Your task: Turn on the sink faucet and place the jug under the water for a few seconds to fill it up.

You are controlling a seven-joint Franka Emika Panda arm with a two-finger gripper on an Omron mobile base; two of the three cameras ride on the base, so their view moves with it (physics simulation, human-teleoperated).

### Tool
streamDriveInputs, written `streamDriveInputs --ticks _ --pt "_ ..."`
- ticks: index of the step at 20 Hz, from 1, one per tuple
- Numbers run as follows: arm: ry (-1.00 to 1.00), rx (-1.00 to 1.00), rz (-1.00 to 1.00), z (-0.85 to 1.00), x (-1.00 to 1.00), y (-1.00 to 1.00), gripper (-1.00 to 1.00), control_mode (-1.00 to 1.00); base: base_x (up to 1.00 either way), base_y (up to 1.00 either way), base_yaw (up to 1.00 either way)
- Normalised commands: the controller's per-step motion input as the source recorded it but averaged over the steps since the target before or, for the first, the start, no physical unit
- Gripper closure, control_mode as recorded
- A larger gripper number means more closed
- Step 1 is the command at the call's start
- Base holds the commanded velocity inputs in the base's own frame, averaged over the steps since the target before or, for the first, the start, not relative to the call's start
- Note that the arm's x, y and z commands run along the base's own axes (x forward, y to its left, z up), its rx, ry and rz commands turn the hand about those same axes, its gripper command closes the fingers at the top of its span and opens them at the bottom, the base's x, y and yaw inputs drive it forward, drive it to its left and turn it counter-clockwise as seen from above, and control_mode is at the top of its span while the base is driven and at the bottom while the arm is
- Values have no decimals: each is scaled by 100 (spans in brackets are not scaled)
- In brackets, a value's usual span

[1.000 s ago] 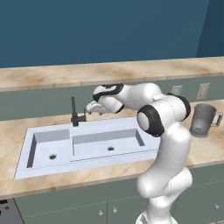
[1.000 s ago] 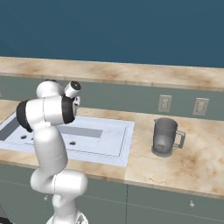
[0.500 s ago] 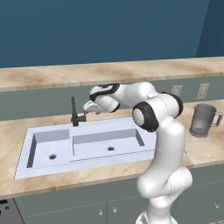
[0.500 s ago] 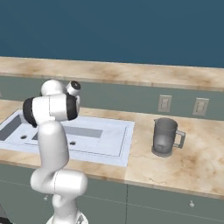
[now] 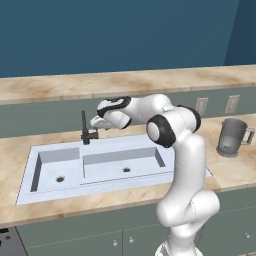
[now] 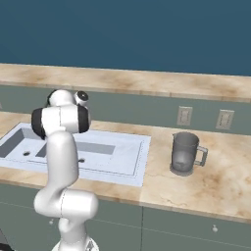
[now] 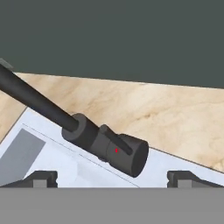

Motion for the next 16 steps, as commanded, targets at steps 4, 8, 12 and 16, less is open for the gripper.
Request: streamDriveInputs --ticks 4,8,12,16 --pt "0 -2 0 -8 35 0 -100 -100 0 0 0" --pt "0 -1 0 -10 31 0 -100 -100 0 0 0" --pt "0 -2 0 -11 16 0 -100 -100 0 0 0" --pt "0 0 0 -7 10 1 -100 -100 0 0 0"
